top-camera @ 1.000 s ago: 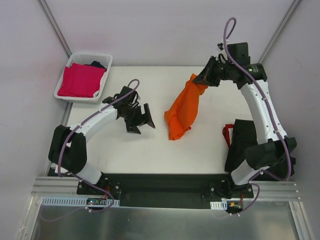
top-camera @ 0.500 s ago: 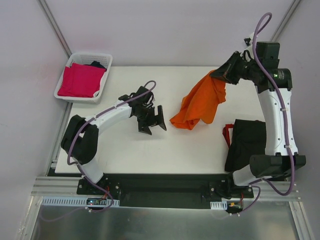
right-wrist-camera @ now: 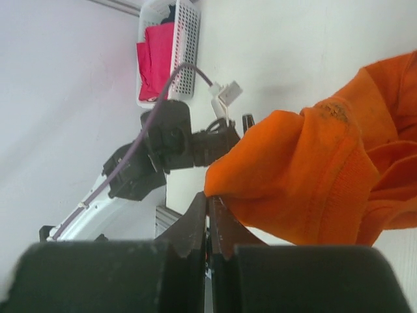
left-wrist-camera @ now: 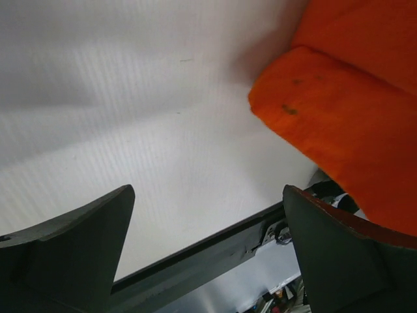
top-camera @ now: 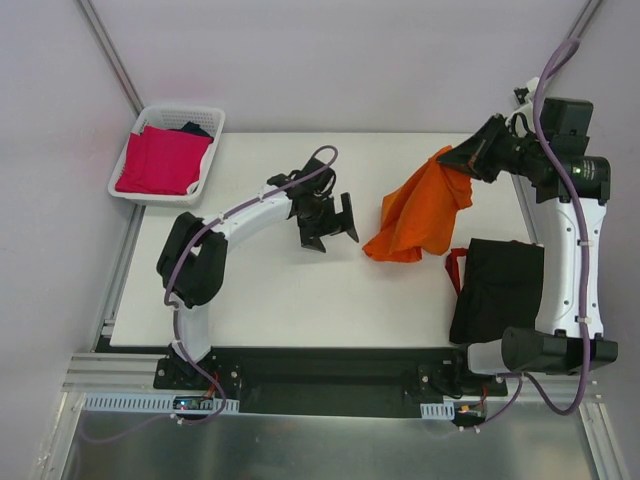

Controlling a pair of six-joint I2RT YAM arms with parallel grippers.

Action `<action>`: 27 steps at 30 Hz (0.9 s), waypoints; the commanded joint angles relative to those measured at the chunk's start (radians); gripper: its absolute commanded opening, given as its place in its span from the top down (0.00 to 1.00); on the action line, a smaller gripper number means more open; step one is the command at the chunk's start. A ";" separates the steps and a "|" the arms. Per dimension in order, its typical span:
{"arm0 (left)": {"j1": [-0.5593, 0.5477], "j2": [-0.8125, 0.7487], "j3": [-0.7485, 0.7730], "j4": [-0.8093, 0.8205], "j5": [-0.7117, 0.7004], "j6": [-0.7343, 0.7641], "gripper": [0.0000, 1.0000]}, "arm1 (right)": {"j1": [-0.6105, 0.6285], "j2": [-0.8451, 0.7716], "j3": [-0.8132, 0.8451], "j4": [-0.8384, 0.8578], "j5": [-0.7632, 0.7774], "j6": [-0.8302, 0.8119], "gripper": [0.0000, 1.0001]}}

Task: Fold and stack the t-shirts

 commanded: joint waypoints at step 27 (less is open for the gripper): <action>-0.087 0.269 0.188 0.289 0.360 -0.480 0.01 | -0.037 -0.004 0.200 -0.069 -0.052 0.002 0.99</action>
